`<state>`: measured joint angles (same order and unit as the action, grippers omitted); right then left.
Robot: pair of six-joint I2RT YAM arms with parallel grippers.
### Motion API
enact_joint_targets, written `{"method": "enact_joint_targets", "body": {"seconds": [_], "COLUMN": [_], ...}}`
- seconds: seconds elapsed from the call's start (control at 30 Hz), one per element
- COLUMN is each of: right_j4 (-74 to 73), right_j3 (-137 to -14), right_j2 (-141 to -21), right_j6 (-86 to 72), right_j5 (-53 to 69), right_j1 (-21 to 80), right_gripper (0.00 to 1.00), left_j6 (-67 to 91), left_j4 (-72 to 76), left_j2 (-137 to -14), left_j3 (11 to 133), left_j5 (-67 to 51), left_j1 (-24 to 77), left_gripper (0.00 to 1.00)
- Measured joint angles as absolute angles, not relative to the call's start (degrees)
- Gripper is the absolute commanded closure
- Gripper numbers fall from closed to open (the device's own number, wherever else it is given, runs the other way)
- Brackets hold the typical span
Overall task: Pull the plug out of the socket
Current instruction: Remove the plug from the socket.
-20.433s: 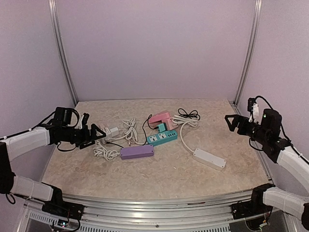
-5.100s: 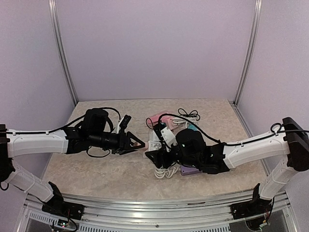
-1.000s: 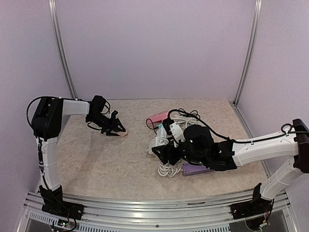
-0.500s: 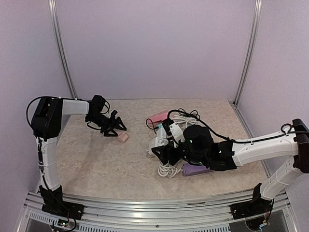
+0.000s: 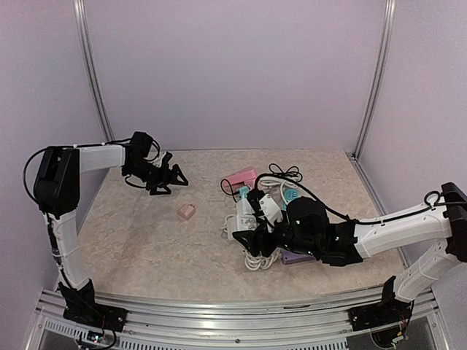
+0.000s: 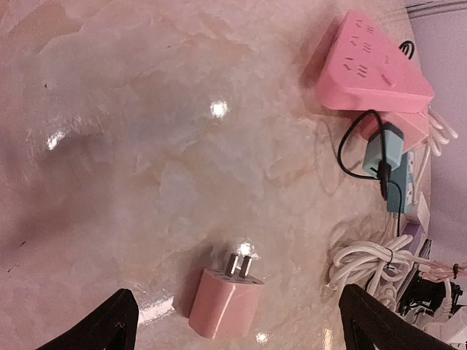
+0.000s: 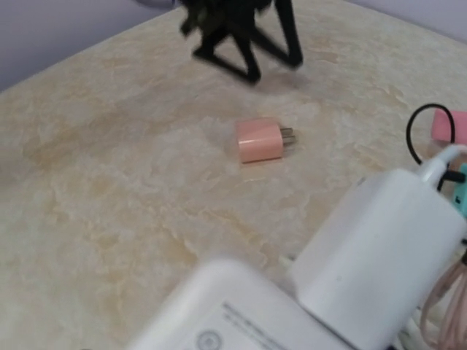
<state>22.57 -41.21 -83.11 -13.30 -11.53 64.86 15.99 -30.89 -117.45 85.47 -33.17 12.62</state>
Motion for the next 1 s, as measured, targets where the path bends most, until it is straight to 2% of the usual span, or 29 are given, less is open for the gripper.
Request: {"method": "enact_joint_targets", "body": {"seconds": [0.27, 0.5, 0.8, 1.0], "right_j4": [24.34, 24.69, 28.25, 29.30], "right_j3": [-40.86, -41.10, -41.74, -42.52], "right_j2": [-83.02, -83.48, -85.84, -86.94], "right_j6": [-3.27, -0.16, -0.67, -0.47], "right_j5": [-10.72, -13.28, -17.93, -19.18], "right_j1": [65.01, 65.60, 66.92, 67.88], "right_gripper": [1.00, 1.00, 1.00, 1.00], "left_j6": [10.13, 8.38, 23.20, 31.92], "left_j4": [-29.65, -27.42, -7.79, 2.70], "left_j2": [-99.94, -94.72, -84.42, -82.63], "left_j3": [84.75, 77.87, 58.63, 55.42], "left_j5": [-36.42, -42.26, -44.14, -40.88], "left_j1": [18.61, 29.08, 35.73, 39.42], "left_gripper": [0.06, 0.05, 0.02, 0.01]}}
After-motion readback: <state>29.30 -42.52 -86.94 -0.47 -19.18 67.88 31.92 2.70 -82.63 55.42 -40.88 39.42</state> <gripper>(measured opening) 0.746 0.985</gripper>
